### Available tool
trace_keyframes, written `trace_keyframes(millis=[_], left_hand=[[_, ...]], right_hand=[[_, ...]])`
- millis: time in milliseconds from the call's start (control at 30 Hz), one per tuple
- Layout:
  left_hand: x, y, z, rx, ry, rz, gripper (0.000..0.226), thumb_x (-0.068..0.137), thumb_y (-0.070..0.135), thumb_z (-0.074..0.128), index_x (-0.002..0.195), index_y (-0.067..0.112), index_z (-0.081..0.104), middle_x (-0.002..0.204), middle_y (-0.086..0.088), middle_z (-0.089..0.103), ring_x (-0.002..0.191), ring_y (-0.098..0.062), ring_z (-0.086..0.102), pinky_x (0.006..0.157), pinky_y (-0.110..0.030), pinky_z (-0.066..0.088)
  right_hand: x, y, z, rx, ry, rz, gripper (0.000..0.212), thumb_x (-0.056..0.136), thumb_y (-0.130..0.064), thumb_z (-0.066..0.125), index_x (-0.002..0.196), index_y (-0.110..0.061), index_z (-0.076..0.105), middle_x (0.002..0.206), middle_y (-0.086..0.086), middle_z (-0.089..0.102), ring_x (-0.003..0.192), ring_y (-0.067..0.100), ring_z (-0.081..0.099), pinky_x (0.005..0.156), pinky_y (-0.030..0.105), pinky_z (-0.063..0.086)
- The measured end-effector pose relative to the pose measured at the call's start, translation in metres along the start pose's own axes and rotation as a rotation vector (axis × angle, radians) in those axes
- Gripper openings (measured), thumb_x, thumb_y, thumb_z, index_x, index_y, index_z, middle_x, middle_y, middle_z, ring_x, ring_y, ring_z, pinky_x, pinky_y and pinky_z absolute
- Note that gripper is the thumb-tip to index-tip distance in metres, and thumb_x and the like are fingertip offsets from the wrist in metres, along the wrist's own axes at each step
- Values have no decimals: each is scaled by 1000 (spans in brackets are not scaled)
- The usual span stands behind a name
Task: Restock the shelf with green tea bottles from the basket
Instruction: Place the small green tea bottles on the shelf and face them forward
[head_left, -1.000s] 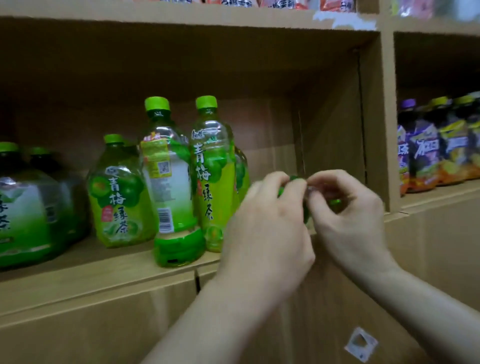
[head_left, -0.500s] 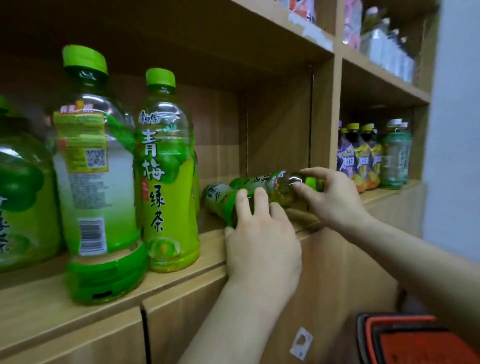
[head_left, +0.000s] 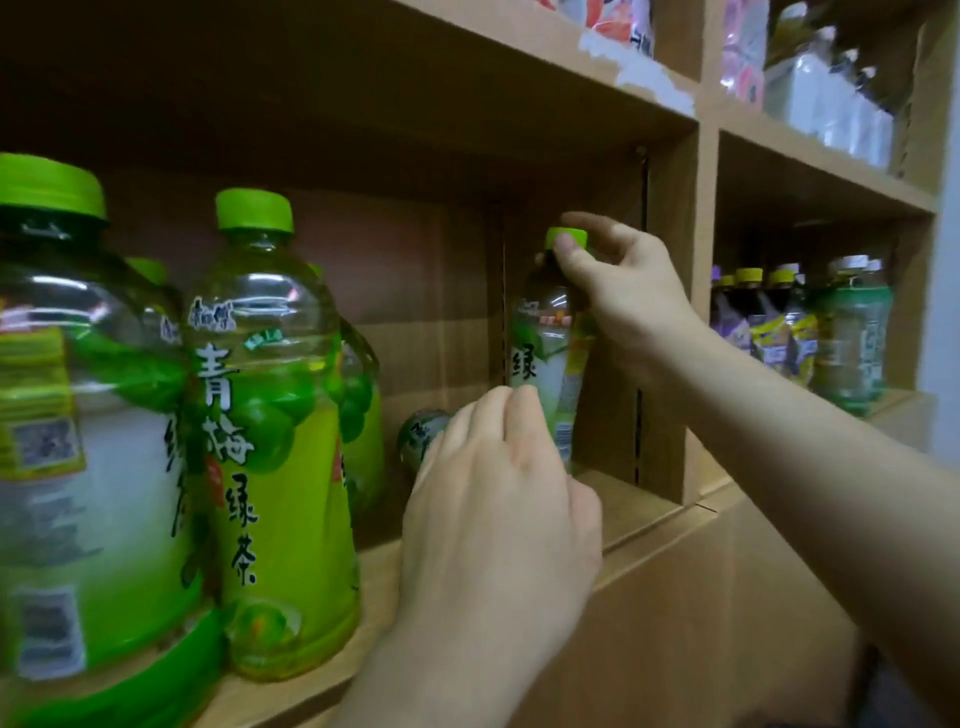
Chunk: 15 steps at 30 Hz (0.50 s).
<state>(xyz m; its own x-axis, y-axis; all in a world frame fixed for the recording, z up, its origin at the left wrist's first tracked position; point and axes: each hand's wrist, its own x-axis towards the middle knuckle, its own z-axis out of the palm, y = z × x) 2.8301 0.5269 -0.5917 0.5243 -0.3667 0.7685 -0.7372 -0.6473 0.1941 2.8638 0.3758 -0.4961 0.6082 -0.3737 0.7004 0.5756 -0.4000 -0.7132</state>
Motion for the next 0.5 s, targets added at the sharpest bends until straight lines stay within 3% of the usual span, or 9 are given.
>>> trace_keyframes(millis=[100, 167, 267, 300, 400, 467, 500], left_hand=[[16, -1, -4, 24, -123, -108, 50, 87, 41, 42, 131, 18, 43, 132, 0, 49, 122, -23, 43, 103, -40, 38], [19, -5, -1, 91, -252, -239, 53, 93, 48, 38, 138, 20, 32, 142, -4, 37, 129, -26, 35, 105, -42, 34], [18, -12, 1, 173, -348, -393, 52, 95, 52, 32, 135, 18, 34, 138, -12, 41, 121, -33, 45, 97, -41, 39], [19, -13, 1, 186, -357, -425, 50, 95, 52, 31, 132, 18, 37, 131, -14, 47, 115, -34, 51, 91, -41, 41], [18, -13, -1, 146, -335, -515, 39, 94, 50, 37, 122, 23, 41, 110, -9, 58, 104, -33, 57, 81, -39, 43], [18, -10, -5, 45, -276, -618, 30, 90, 44, 45, 115, 28, 42, 108, -3, 59, 104, -30, 56, 79, -35, 40], [18, -8, -7, -20, -249, -669, 28, 88, 41, 47, 113, 29, 42, 109, -2, 59, 105, -28, 56, 80, -34, 39]], right_hand=[[10, 1, 6, 307, -211, 165, 33, 99, -15, 46, 131, -8, 52, 114, 13, 70, 98, 20, 68, 83, 34, 56], [12, 3, 7, 341, -291, 159, 31, 100, -16, 42, 129, -10, 53, 110, 11, 70, 93, 20, 68, 79, 32, 56], [7, 10, 4, 268, -331, 69, 33, 99, -25, 44, 131, -19, 50, 110, 6, 67, 95, 15, 67, 84, 31, 55], [3, 15, 1, 202, -342, 29, 40, 96, -31, 50, 135, -24, 44, 117, 3, 63, 103, 12, 65, 89, 30, 54], [-14, 37, 1, -36, -347, -53, 92, 69, -42, 80, 140, -45, 22, 137, 0, 42, 121, 15, 53, 99, 35, 50], [-30, 55, 7, -38, -265, -46, 97, 61, -41, 85, 135, -46, 22, 130, -5, 47, 118, 8, 53, 101, 32, 47], [-36, 61, 11, -10, -225, -24, 95, 61, -38, 86, 133, -42, 24, 121, -14, 51, 112, -3, 54, 98, 20, 45]])
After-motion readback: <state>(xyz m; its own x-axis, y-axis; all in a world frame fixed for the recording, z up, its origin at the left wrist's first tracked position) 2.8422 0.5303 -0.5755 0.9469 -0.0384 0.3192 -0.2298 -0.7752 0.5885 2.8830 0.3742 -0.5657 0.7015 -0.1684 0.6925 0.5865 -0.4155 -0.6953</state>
